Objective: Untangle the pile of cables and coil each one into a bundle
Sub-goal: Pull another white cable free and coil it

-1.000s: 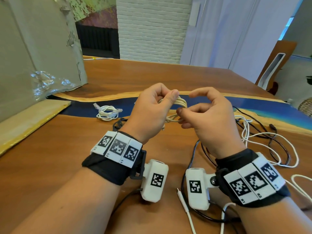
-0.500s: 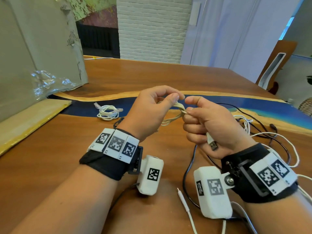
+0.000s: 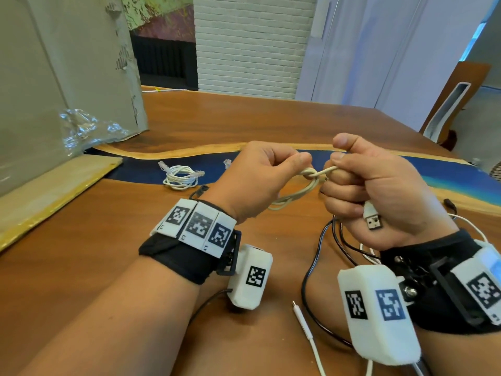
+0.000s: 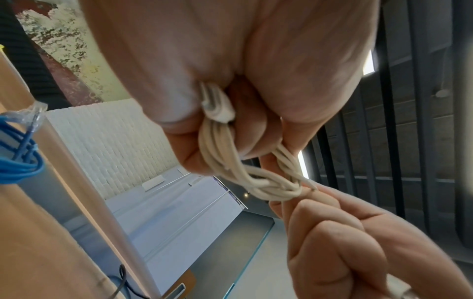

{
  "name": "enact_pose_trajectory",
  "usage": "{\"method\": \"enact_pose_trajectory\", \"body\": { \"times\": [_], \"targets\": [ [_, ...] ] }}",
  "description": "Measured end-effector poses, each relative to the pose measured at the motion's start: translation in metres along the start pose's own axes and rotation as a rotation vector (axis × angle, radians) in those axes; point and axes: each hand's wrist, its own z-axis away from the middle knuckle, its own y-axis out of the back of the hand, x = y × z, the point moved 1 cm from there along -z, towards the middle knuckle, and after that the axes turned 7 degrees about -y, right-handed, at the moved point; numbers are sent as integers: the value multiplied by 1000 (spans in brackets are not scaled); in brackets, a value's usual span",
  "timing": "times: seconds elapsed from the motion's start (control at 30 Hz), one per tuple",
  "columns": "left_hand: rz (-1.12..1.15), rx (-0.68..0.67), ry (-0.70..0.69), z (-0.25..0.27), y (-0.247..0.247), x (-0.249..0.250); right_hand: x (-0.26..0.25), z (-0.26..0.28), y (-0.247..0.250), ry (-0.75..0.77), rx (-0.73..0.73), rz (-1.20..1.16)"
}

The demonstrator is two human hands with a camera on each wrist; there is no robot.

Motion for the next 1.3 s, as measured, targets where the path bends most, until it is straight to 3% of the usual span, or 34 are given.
{"method": "enact_pose_trajectory", "body": {
  "times": [0.1,0.27,0.43,0.67,0.8,0.93,1.17,1.3],
  "targets": [
    [147,-38,68,2,1,-5,1,-2,5,41,-35,103],
    [346,-29,115,2,6,-8,-1,-1,7,313,-50,621],
    [447,30,134,0,7,-3,-7,3,10,423,-65,811],
    [542,95,152,0,-4,-1,0,-6,14,528,215,1046],
    [504,151,117,-1,-10,-1,9,-8,7,525,231,986],
    [450,190,91,-1,-10,-1,21,-14,2,459,233,778],
    [416,215,24,-2,-8,0,30,-13,-9,327,64,456],
    [340,221,5,-1,-7,0,35,-15,-11,319,80,390]
  ]
}}
